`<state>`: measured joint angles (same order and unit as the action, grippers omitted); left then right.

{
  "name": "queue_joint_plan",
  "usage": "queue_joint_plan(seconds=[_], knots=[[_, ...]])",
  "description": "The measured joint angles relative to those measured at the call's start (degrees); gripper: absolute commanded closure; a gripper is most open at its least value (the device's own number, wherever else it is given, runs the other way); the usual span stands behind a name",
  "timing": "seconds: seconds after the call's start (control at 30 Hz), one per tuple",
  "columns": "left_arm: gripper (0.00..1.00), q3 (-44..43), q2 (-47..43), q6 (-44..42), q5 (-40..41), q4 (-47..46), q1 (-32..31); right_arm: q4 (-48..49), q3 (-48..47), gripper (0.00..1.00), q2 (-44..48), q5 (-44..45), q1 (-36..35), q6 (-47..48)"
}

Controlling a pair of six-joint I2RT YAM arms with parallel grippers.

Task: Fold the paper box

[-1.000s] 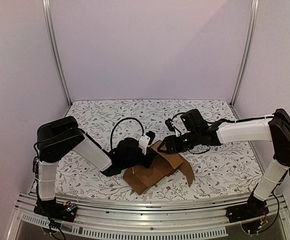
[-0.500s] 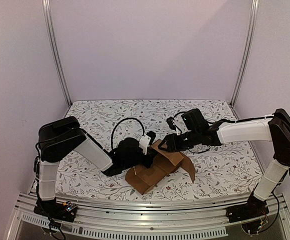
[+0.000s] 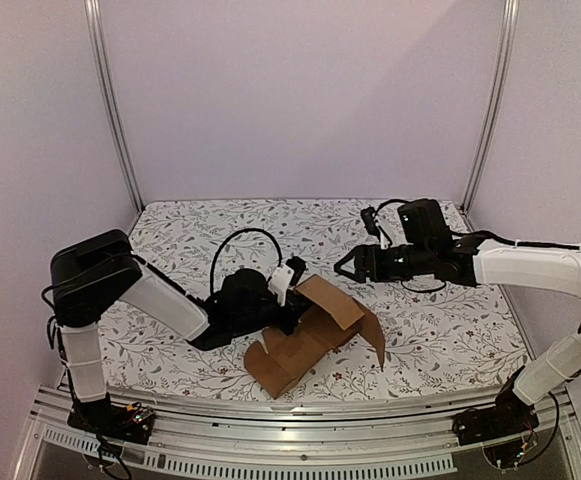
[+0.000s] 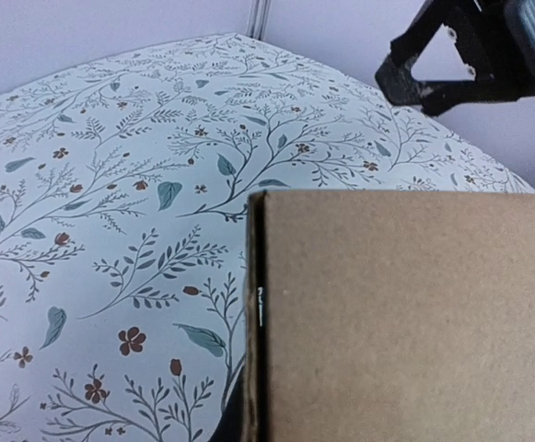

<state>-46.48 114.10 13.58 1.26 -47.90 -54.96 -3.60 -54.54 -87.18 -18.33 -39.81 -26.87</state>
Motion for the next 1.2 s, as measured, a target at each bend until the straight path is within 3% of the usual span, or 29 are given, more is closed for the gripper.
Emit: queue_joint_plan(seconds=[0.13,0.27,0.43,0.57,1.2], knots=[[1.00,1.2,-5.1,0.6,-2.9,1.8,0.0,0.0,1.6,0.34,8.9,0.9,2.2,1.1],[1.00,1.6,-9.2,1.7,-6.5,3.9,0.1,0.2,2.7,0.56,13.9,1.0,3.3,2.6],[1.00,1.6,-12.5,3.0,-11.5,6.8,0.1,0.0,5.1,0.84,13.9,-1.6,3.5,4.0],[1.00,1.6,-13.3,4.0,-15.3,8.1,0.2,0.3,6.3,0.98,13.8,-4.8,3.5,3.7],[1.00,1.6,-13.3,10.3,-24.0,7.5,2.1,5.2,6.3,1.00,6.1,-8.7,-1.8,1.9]])
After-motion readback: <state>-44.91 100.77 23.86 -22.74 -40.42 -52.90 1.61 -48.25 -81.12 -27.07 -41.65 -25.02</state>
